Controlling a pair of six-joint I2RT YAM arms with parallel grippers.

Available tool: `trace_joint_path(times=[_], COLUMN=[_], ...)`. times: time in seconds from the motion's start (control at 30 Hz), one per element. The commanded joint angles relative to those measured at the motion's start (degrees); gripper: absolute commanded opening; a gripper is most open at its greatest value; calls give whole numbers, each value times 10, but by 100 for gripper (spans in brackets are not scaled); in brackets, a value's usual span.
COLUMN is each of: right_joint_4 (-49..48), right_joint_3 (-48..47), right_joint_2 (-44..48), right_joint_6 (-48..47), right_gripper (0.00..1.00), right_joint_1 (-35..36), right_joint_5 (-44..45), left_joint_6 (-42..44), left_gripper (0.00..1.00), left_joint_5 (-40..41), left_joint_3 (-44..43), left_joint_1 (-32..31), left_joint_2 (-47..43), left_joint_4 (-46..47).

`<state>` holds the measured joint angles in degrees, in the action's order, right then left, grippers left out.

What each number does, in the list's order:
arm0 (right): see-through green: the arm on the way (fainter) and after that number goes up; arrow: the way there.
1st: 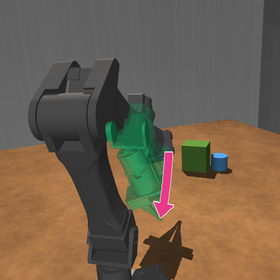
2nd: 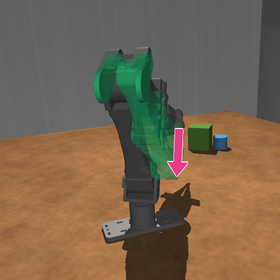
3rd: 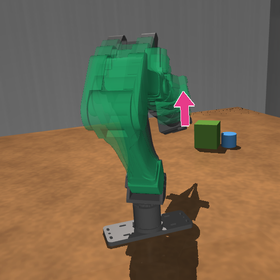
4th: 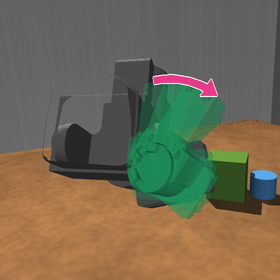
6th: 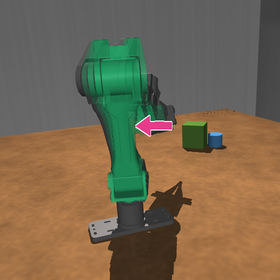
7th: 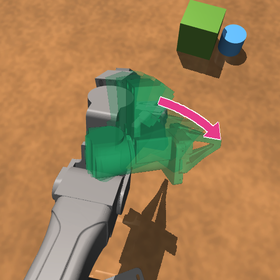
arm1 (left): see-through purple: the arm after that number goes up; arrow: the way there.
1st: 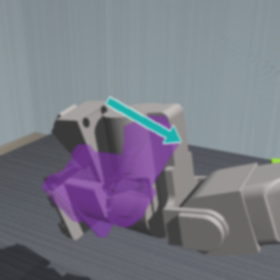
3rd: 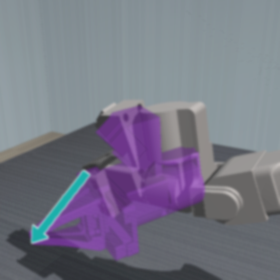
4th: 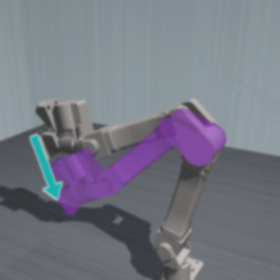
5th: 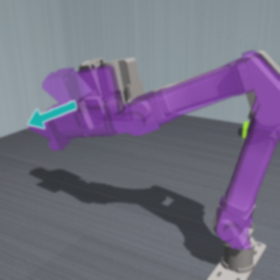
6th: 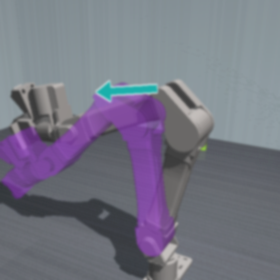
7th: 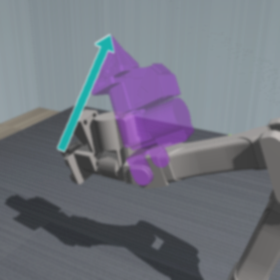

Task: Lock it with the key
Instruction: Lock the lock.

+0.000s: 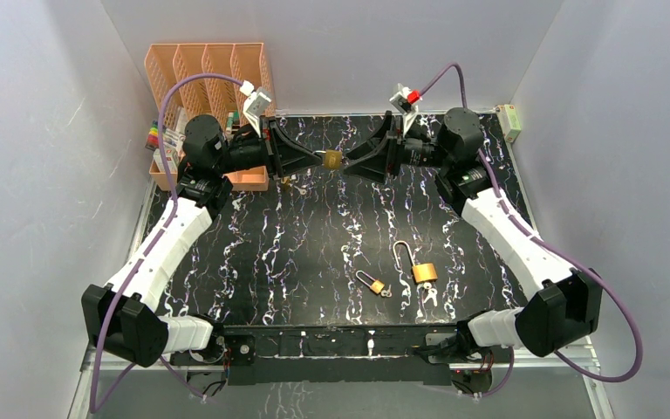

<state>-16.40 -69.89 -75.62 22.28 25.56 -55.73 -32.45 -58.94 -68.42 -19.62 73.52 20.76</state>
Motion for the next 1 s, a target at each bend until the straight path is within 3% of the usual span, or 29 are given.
trace_joint_path(times=[0.0,0.1,0.27,0.43,0.73,0.87,0.97], right_joint_4=[-19,-27,-27,-1,-13,55,117], right_joint_3=[-20,-26,-25,-2,84,80,75], right_joint_2=[-11,-21,-23,4,77,71,52], right_joint_6=[-1,5,8,-17,5,-33,-69], right_gripper=[55,42,0,0,0,0,0], right_joint_1=[-1,-1,-1,-12,-105,-105,-90], right_joint_5=[-20,-26,-29,-25,-64,-30,53], left_joint_6=[-11,-11,-4,0,-36,97,213], left_gripper=[0,0,0,0,0,0,0], left_joint_5=[-13,-13,-14,-19,-64,15,175], left_joint_3=[-20,-19,-20,-20,7,-28,-47], left_joint_1=[3,3,4,24,109,101,69], left_joint_2=[-7,-7,-7,-13,-31,-21,-9], left_joint_4=[34,35,27,17,47,-143,-303])
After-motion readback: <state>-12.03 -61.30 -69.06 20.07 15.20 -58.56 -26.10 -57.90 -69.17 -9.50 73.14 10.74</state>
